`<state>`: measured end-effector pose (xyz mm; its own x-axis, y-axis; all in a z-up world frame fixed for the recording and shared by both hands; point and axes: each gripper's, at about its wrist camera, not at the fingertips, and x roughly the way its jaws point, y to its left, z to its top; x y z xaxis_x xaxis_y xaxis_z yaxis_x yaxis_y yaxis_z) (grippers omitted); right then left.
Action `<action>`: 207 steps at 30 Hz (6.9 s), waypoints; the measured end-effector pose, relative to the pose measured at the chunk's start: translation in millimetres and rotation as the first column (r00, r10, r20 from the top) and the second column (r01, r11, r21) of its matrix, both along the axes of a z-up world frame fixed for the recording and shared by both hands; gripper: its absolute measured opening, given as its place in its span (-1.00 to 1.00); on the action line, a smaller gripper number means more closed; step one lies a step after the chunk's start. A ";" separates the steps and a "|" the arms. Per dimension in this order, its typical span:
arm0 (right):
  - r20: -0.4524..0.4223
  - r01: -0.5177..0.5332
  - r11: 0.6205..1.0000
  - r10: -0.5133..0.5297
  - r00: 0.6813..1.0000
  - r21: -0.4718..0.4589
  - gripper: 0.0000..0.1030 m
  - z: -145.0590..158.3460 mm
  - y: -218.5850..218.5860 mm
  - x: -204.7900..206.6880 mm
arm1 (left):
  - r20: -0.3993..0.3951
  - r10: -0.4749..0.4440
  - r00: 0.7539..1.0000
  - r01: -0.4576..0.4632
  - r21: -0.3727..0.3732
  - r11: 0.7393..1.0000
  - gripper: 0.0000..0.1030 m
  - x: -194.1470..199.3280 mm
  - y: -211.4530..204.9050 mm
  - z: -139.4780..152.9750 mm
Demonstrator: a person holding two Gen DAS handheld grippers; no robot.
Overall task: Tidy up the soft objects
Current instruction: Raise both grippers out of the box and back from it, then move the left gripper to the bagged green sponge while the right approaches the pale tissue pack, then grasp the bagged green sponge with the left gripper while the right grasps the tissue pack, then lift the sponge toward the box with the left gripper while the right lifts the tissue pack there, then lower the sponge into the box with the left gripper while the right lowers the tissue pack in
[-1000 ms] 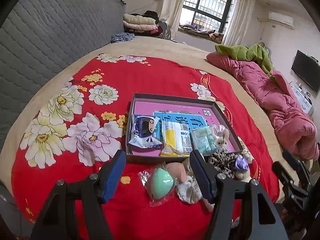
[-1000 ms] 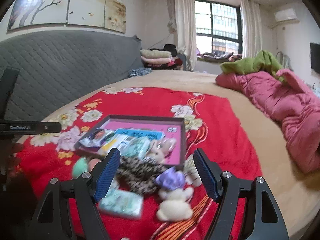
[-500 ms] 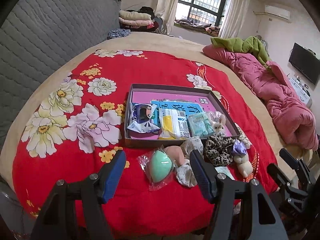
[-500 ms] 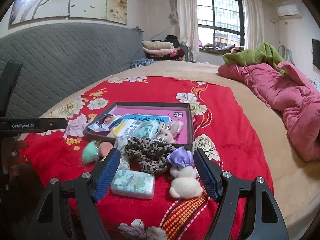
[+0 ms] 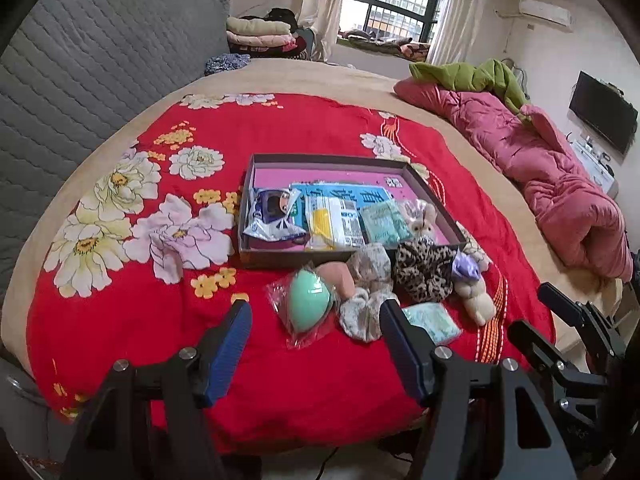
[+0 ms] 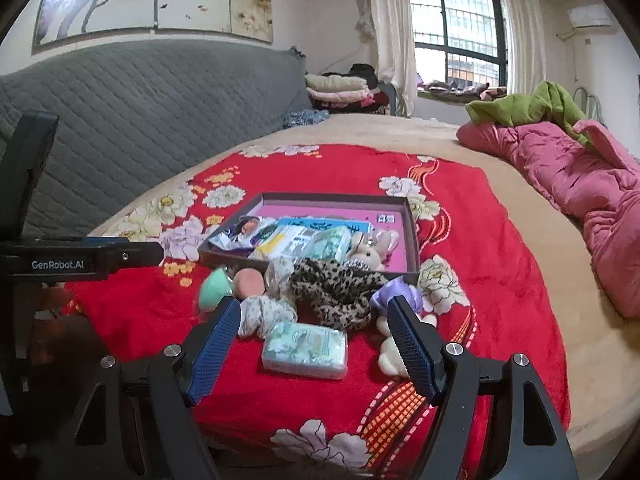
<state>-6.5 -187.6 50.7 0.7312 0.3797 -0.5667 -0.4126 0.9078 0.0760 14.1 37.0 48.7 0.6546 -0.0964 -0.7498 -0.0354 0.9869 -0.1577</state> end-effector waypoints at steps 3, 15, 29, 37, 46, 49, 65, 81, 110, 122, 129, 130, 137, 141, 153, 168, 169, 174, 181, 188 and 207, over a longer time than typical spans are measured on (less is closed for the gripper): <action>-0.011 -0.011 1.000 0.011 1.000 -0.006 0.49 -4.3 3.0 0.3 | -0.017 -0.005 1.000 0.005 0.001 1.000 0.28 -1.1 -2.0 -5.4; -0.122 -0.035 0.999 0.032 0.992 -0.026 0.49 -38.7 13.6 13.6 | -0.092 -0.018 0.996 0.019 0.000 1.000 0.28 4.6 -5.0 -36.1; -0.352 -0.061 0.992 0.096 0.931 0.107 0.49 -74.5 18.6 29.8 | -0.138 -0.013 0.990 0.013 -0.006 1.000 0.28 13.1 -1.4 -58.3; -0.389 0.015 0.993 0.033 0.920 0.119 0.49 -84.8 8.8 45.5 | -0.139 -0.006 0.990 0.004 -0.011 1.000 0.28 17.3 3.0 -66.3; -0.363 0.020 0.999 -0.002 0.932 0.046 0.49 -95.3 18.3 54.5 | -0.155 -0.004 0.988 0.001 -0.020 1.000 0.28 23.1 5.9 -74.2; -0.360 0.021 0.999 -0.007 0.933 0.036 0.49 -98.8 21.0 58.8 | -0.154 -0.008 0.988 0.005 -0.023 1.000 0.28 24.0 5.3 -76.0; -0.272 -0.026 0.998 0.012 0.962 -0.049 0.54 -104.8 39.0 66.3 | -0.153 0.003 0.988 -0.007 -0.024 1.000 0.28 47.7 8.4 -91.0; -0.222 -0.034 0.998 0.024 0.975 -0.044 0.07 -98.4 32.0 67.2 | -0.158 -0.028 0.987 0.017 -0.068 0.998 0.10 82.0 14.5 -105.3; -0.271 -0.104 0.993 0.116 0.956 0.059 -0.06 -106.6 26.8 85.5 | -0.138 -0.057 0.989 0.033 -0.171 0.985 -0.22 88.9 22.7 -112.2; -0.198 -0.100 0.994 0.108 0.974 0.051 -0.25 -83.0 16.1 69.3 | -0.087 -0.033 0.996 0.014 -0.202 0.979 -0.25 80.9 28.6 -98.1; -0.171 -0.074 0.995 0.085 0.982 0.067 -0.31 -74.6 10.6 70.4 | -0.058 -0.023 0.998 0.011 -0.196 0.981 -0.25 74.5 29.1 -89.5; -0.161 -0.073 0.995 0.082 0.984 0.063 -0.31 -72.0 11.0 70.1 | -0.050 -0.020 0.999 0.010 -0.192 0.981 -0.25 73.3 29.3 -87.5; -0.099 -0.065 0.996 0.071 0.993 0.058 -0.32 -55.7 8.8 69.5 | -0.004 -0.009 1.000 0.008 -0.181 0.983 -0.25 69.8 31.0 -73.4; -0.077 -0.065 0.995 0.070 0.995 0.070 -0.32 -49.4 7.2 70.0 | -0.005 -0.006 1.000 0.005 -0.177 0.984 -0.25 69.0 29.1 -70.9; 0.009 -0.045 0.991 0.044 0.999 0.125 -0.33 -25.8 -4.6 79.9 | 0.024 -0.004 1.000 0.008 -0.157 0.988 -0.25 69.2 18.2 -53.2; 0.078 -0.048 0.992 0.039 0.996 0.114 -0.33 -14.2 -6.0 90.3 | 0.033 0.004 0.999 -0.001 -0.112 0.994 -0.25 86.0 3.5 -42.9; 0.078 -0.048 0.992 0.039 0.996 0.115 -0.33 -14.3 -6.1 91.6 | 0.035 0.006 0.999 -0.002 -0.112 0.994 -0.25 87.2 3.4 -42.5; 0.089 -0.042 0.993 0.032 0.996 0.112 -0.33 -15.8 -8.4 99.7 | 0.035 0.012 0.999 -0.008 -0.100 0.995 -0.25 95.1 2.1 -41.9; 0.080 -0.024 0.990 0.013 0.997 0.139 -0.33 -17.9 -14.7 114.5 | 0.030 0.028 0.999 -0.025 -0.095 0.995 -0.25 104.7 3.6 -44.9; 0.092 -0.027 0.989 0.013 0.996 0.149 -0.33 -17.6 -17.6 122.3 | 0.021 0.039 0.999 -0.037 -0.085 0.996 -0.25 113.3 3.0 -48.8; 0.084 0.003 0.984 -0.019 0.996 0.180 -0.33 -23.1 -30.8 147.3 | -0.016 0.063 0.998 -0.063 -0.039 0.997 -0.25 139.7 -4.2 -61.7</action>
<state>140.7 -218.4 27.6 0.7783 0.4613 -0.4261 -0.4146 0.8871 0.2029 153.8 32.8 -13.0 0.6490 -0.0855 -0.7560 -0.0998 0.9755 -0.1959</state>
